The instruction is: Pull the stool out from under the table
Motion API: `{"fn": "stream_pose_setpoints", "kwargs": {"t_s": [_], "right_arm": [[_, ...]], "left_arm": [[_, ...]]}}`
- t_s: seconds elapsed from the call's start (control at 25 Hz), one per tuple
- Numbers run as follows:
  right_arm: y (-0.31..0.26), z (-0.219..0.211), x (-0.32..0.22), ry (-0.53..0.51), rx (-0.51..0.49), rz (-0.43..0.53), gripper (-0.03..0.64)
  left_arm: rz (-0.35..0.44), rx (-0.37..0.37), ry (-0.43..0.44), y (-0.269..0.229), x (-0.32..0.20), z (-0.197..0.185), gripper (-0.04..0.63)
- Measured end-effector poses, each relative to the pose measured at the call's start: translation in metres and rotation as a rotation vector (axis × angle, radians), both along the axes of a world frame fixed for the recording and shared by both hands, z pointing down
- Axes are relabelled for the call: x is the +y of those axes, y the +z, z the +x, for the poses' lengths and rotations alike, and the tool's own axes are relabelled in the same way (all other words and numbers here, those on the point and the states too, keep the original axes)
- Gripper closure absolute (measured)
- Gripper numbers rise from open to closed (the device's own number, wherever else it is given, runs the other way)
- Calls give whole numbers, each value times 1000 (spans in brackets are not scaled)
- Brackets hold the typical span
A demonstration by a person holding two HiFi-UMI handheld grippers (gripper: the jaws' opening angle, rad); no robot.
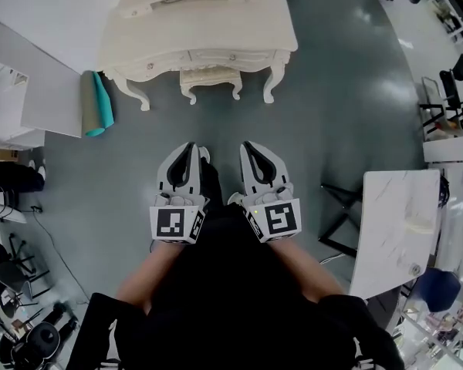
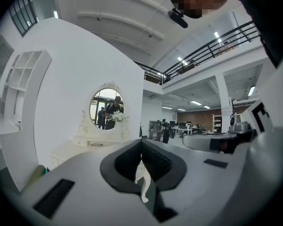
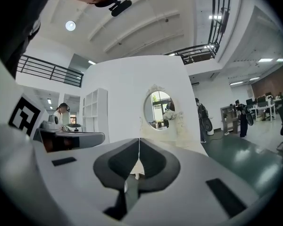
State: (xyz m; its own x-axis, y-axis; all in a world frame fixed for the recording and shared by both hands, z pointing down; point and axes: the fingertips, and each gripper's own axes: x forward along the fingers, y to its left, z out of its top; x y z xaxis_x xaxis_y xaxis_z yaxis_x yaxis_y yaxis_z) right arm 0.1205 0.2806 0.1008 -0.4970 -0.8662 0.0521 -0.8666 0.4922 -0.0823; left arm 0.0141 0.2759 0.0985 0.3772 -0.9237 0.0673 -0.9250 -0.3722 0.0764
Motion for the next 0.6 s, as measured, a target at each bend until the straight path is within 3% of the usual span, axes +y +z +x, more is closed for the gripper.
{"fn": "stream_pose_setpoints", "kwargs": {"t_s": [0.16, 0.6], "right_arm": [[4, -4, -15, -6, 18, -25, 598], [15, -38, -94, -28, 67, -52, 598]], "left_arm": [[-17, 51, -7, 2, -19, -8, 581], [-49, 9, -41, 24, -90, -53, 581]]}}
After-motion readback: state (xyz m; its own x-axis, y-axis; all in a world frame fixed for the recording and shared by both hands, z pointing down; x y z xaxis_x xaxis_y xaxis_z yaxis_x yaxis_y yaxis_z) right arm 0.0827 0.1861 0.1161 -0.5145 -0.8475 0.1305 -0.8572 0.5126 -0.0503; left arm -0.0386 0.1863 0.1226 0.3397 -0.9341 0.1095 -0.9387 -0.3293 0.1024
